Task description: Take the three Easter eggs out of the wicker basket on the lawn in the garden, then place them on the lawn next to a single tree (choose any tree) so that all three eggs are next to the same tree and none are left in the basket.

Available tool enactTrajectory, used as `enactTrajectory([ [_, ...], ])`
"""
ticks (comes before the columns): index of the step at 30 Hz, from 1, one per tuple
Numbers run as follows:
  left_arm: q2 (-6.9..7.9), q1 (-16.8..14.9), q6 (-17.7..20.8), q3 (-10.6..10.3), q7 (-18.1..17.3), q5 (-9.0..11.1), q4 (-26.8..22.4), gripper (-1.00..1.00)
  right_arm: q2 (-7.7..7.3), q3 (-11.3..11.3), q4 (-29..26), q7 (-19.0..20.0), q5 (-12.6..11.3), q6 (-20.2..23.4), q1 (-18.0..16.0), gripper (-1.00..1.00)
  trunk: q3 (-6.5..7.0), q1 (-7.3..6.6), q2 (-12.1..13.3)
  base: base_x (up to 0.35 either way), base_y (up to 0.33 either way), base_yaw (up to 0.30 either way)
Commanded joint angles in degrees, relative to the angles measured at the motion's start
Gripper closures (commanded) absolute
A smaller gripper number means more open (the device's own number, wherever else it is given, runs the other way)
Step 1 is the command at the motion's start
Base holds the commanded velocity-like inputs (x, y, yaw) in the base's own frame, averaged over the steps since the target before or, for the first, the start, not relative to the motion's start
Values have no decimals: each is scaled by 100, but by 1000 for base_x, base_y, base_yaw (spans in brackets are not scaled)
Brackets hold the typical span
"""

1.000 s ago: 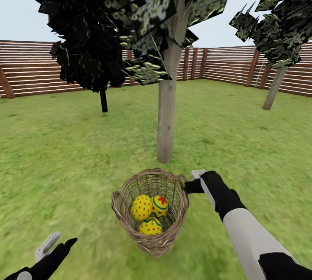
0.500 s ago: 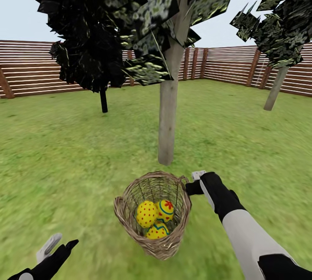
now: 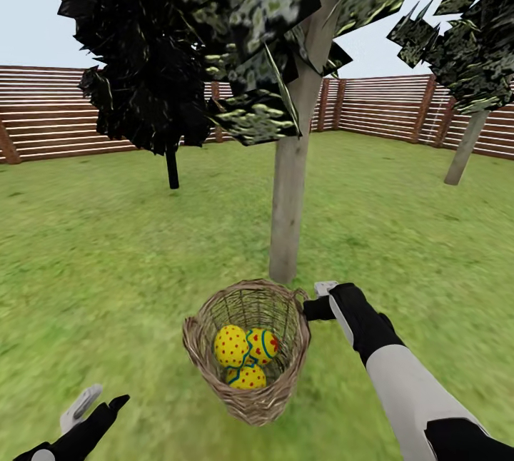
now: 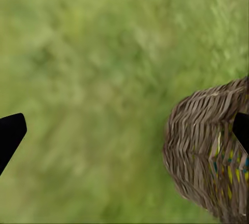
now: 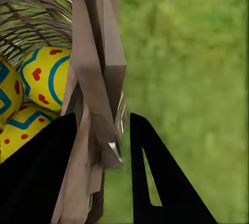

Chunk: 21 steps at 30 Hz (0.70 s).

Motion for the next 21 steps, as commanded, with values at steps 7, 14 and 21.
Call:
enactTrajectory([
  [7, -6, -4, 35, 15, -16, -3, -2, -100, 5, -1, -9, 27, -67, 31, -4, 100, -5, 2, -2, 317, 9, 0],
  [14, -11, -4, 35, 27, -21, 2, -2, -100, 3, 2, -9, 36, -68, 31, 2, 100, -5, 2, -2, 323, 0, 0],
  [21, -11, -4, 35, 24, -23, 7, -2, -100, 0, 3, -9, 31, -68, 31, 5, 100, -5, 2, -2, 324, 0, 0],
])
